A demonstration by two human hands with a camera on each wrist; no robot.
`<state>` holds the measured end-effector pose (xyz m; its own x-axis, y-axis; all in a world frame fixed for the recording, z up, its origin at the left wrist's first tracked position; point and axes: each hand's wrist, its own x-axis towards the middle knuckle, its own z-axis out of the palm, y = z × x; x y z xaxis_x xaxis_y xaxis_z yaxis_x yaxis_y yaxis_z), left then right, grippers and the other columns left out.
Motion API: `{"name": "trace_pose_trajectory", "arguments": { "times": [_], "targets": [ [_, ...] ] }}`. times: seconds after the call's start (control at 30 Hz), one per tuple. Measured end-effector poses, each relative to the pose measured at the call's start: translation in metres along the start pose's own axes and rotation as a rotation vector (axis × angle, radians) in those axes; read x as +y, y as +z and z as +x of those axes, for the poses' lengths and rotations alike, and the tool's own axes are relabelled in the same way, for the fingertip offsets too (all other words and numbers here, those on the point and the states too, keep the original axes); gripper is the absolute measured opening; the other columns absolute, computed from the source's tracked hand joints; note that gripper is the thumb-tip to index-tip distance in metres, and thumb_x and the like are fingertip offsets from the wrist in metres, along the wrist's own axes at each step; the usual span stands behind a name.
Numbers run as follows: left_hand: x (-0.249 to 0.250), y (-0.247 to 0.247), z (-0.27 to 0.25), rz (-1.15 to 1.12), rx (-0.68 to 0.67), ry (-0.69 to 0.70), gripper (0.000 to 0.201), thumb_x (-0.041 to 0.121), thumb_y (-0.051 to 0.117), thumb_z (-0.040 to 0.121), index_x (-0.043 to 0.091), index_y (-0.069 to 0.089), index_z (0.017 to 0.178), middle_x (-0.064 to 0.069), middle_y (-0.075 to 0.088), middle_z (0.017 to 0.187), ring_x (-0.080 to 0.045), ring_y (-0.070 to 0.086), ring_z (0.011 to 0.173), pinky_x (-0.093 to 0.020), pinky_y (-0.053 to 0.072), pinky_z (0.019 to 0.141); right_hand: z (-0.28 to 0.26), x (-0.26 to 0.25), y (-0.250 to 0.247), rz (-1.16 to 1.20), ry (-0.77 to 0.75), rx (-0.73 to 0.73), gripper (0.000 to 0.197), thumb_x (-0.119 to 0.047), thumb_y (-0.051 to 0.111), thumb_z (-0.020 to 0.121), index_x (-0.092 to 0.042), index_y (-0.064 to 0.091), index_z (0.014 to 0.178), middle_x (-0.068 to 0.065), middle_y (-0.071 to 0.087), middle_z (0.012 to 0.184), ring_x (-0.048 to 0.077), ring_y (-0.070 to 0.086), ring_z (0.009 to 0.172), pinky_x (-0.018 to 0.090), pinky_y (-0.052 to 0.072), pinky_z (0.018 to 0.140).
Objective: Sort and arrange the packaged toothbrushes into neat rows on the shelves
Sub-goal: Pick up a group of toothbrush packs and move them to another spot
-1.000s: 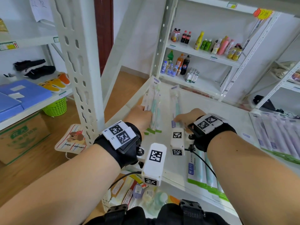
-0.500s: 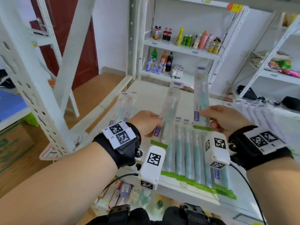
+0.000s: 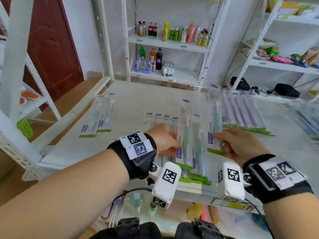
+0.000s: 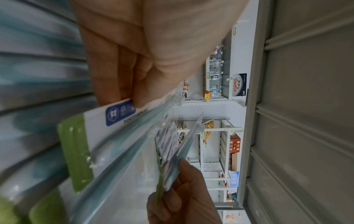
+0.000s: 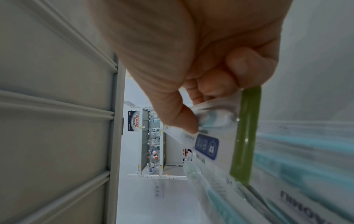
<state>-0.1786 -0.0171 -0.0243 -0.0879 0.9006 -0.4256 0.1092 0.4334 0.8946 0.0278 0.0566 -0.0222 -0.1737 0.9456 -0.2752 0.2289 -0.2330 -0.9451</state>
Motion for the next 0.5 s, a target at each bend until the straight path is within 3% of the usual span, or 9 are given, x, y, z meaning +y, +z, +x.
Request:
{"name": "trace_pose_trajectory", "arguments": {
  "times": [0.13, 0.4, 0.5],
  "targets": [
    [-0.001, 0.014, 0.004, 0.048, 0.009, -0.010, 0.014, -0.009, 0.059, 0.083, -0.001, 0.065, 0.092, -0.014, 0.070, 0.086, -0.023, 0.071, 0.073, -0.033, 0.059, 0.071, -0.003, 0.014, -0.009, 0.025, 0.007, 0.025, 0.004, -0.010, 0.067, 0.081, -0.007, 0.066, 0.079, -0.001, 0.044, 0.041, 0.010, 0.034, 0.032, 0.018, 0.030, 0.034],
    [-0.001, 0.024, 0.007, 0.150, 0.039, -0.037, 0.014, -0.007, 0.062, 0.081, -0.002, 0.066, 0.093, -0.016, 0.071, 0.091, -0.023, 0.072, 0.077, -0.035, 0.059, 0.073, -0.010, 0.026, -0.015, 0.071, 0.031, -0.031, 0.006, -0.010, 0.066, 0.083, -0.005, 0.066, 0.080, -0.002, 0.044, 0.042, 0.011, 0.032, 0.035, 0.018, 0.030, 0.035],
    [-0.001, 0.025, 0.007, 0.172, 0.026, -0.038, 0.016, -0.007, 0.062, 0.080, -0.001, 0.066, 0.094, -0.017, 0.071, 0.094, -0.024, 0.072, 0.080, -0.037, 0.059, 0.075, -0.010, 0.027, -0.012, 0.065, 0.046, -0.051, 0.007, -0.011, 0.065, 0.084, -0.005, 0.066, 0.081, -0.001, 0.045, 0.043, 0.011, 0.033, 0.037, 0.023, 0.030, 0.043]
  ]
}}
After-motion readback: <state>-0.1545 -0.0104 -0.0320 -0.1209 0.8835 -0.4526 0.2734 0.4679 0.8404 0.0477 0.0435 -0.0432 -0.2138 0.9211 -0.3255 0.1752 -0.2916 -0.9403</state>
